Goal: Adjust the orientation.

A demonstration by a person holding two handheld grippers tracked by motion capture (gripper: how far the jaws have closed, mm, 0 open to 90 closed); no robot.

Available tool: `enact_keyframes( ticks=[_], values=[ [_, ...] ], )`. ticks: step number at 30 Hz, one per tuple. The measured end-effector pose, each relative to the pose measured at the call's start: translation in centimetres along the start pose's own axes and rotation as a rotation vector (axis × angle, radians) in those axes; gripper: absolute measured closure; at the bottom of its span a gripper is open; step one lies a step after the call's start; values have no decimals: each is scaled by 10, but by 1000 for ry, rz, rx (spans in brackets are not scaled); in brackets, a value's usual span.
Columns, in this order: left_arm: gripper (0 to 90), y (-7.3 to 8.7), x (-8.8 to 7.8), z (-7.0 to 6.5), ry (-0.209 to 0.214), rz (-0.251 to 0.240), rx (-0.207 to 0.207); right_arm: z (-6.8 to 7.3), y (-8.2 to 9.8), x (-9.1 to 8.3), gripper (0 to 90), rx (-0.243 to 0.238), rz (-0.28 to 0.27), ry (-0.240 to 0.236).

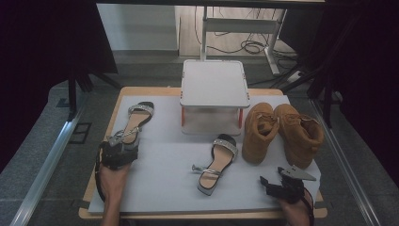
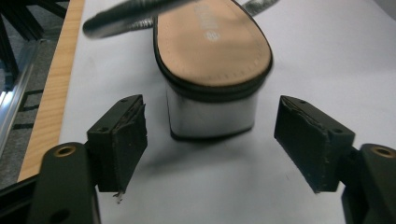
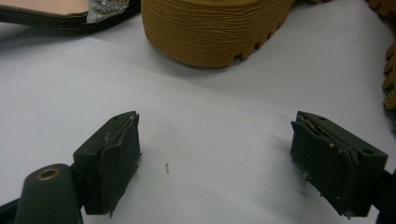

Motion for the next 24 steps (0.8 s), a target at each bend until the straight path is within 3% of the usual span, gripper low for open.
enact_keyframes(
  ticks=[9,24],
  values=[
    [168,-10,17,3,-44,25,2,0,0,0,158,1,0,0],
    [185,-23,36,6,-64,46,-19,0,0,0,158,0,-1,0]
  ],
)
Point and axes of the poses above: each handheld gripper's, and its own axes: x roughly forward along the jaws, y roughly out of its underside, z roughly to its left, the point moved 9 cm from there along x, roughly forward along the jaws, and after that the axes turned 10 degrees about x, right-handed, at the moved point
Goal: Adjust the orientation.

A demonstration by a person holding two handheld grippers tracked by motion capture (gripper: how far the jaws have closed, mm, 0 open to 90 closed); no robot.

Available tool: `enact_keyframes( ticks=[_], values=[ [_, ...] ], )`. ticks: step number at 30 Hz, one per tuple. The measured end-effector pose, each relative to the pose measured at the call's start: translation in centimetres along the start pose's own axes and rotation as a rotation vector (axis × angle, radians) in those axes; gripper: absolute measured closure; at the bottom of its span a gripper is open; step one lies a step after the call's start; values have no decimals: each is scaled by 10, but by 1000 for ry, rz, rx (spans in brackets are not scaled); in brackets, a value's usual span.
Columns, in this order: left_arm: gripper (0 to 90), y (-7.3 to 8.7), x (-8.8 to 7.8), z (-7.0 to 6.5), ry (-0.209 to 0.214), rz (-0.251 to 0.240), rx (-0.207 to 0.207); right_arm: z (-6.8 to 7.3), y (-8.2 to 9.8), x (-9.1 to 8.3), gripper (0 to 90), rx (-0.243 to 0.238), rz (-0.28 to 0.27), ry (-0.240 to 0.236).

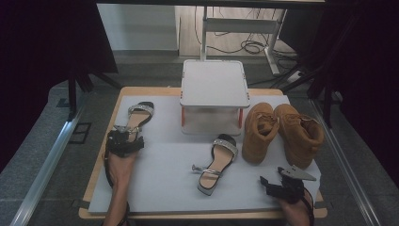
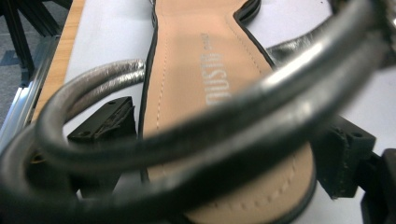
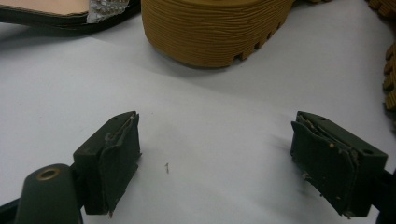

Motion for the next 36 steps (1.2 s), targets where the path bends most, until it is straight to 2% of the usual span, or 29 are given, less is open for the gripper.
enact_keyframes(
  ticks=[13,16,24,28,36],
  values=[
    [316,-6,8,0,14,-7,-17,0,0,0,158,0,0,0],
    [364,-7,8,1,35,-21,-43,0,0,0,158,0,0,0],
    [376,-8,8,1,38,-17,-43,0,0,0,158,0,0,0],
    [383,-8,8,1,35,-36,-57,0,0,0,158,-1,0,0],
    [388,-12,0,1,36,-77,-55,0,0,0,158,0,1,0]
  ],
)
Point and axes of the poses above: each handheld gripper's, and its own axes: x roughly forward along the jaws, y roughly out of its underside, z roughly to its left, the point moved 9 cm from there along x, roughly forward along the jaws, and after that the axes turned 10 degrees about x, right-handed, at the moved point
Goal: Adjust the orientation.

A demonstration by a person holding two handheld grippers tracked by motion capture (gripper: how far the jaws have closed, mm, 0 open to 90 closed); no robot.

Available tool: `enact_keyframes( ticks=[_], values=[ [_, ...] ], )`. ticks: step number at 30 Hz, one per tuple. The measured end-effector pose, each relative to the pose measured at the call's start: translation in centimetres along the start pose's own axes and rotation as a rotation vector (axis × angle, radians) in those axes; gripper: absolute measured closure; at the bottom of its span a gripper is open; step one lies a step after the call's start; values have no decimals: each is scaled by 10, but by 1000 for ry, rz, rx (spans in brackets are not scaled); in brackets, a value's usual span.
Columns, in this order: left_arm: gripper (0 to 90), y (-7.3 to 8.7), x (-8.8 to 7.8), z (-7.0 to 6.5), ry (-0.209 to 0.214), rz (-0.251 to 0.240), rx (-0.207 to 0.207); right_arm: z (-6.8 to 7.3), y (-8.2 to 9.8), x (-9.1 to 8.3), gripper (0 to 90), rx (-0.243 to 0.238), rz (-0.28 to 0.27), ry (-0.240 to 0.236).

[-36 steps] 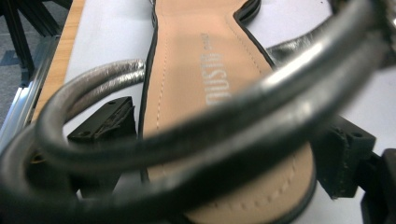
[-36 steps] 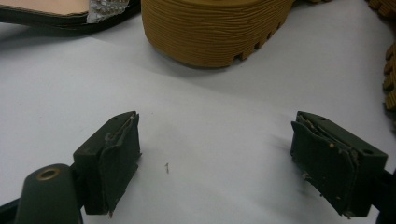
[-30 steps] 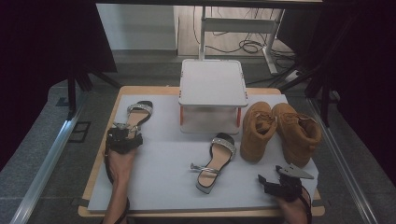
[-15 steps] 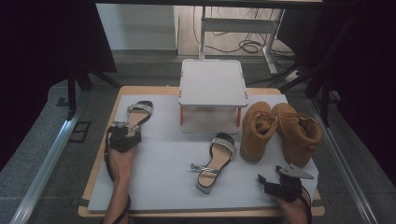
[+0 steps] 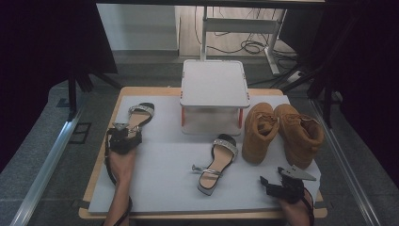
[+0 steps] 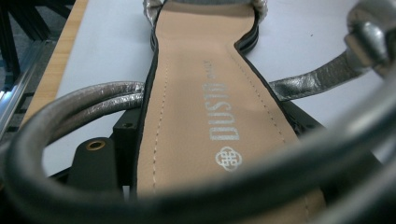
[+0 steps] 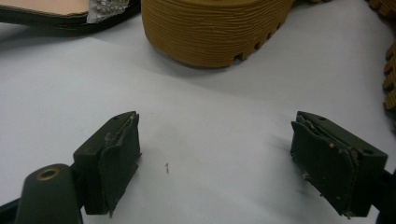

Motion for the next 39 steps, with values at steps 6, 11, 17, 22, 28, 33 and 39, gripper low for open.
enact_keyframes(
  ticks=[6,11,17,22,28,33,39],
  values=[
    [390,0,-5,-1,10,-13,10,0,0,0,158,0,0,0],
    [391,1,-10,-2,19,-21,27,0,0,0,158,1,-1,0],
    [392,1,-16,-5,35,-28,36,0,0,0,158,2,0,0],
    [392,0,-21,-10,49,-40,45,0,0,0,158,3,0,0],
    [392,-2,-29,-16,68,-56,52,0,0,0,158,3,0,0],
    [393,-2,-37,-23,83,-68,62,0,0,0,158,3,0,0],
    [393,0,-47,-35,111,-77,81,0,0,0,158,2,1,0]
  ],
)
Point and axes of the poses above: each handheld gripper's, and its own axes: x roughly forward along the jaws, y roughly out of its underside, z roughly to its left, the point moved 9 cm from there along x, roughly forward along the jaws, and after that the axes turned 10 degrees about x, right-handed, at the moved point
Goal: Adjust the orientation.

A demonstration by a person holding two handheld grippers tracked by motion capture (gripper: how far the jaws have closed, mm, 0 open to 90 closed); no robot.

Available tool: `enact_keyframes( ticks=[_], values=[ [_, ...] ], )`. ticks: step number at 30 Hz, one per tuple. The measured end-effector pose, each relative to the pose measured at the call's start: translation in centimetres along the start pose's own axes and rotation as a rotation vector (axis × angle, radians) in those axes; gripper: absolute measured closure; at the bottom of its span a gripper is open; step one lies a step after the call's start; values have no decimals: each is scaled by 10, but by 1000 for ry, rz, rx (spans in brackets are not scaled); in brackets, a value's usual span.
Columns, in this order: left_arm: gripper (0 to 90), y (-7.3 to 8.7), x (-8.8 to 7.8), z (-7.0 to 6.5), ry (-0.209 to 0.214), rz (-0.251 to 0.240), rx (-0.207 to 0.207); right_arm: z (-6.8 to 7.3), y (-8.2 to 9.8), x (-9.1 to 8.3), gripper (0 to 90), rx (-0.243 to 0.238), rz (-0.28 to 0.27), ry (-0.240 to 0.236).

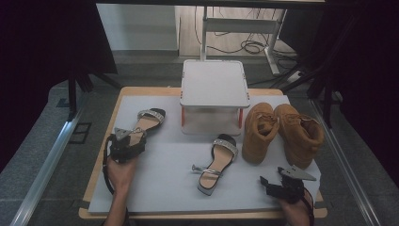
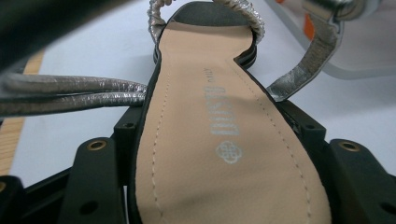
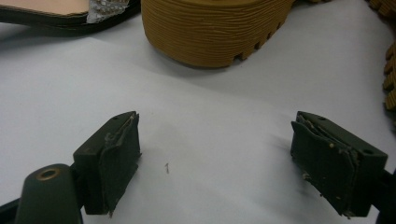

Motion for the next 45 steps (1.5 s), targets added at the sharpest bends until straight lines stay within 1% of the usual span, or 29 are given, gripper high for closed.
enact_keyframes(
  ticks=[7,19,29,37,39,45],
  values=[
    [392,0,-12,-12,25,-14,19,0,0,0,158,0,0,0],
    [393,7,-32,-30,81,-35,8,0,0,0,158,-1,0,0],
    [393,10,-46,-50,119,-50,29,0,0,0,158,-1,-1,0],
    [393,8,-51,-65,143,-61,53,0,0,0,158,-2,-1,0],
    [393,7,-51,-69,151,-63,54,0,0,0,158,-2,-1,0],
    [393,4,-49,-82,171,-65,80,0,0,0,158,-2,-1,1]
  ],
)
Point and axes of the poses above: each handheld gripper's, and its own axes: x roughly forward along the jaws, y roughly out of its underside, z roughly to its left, the point moved 9 cm from there along x, roughly forward along the jaws, and after that the axes turned 10 degrees about x, right-handed, at the moved point
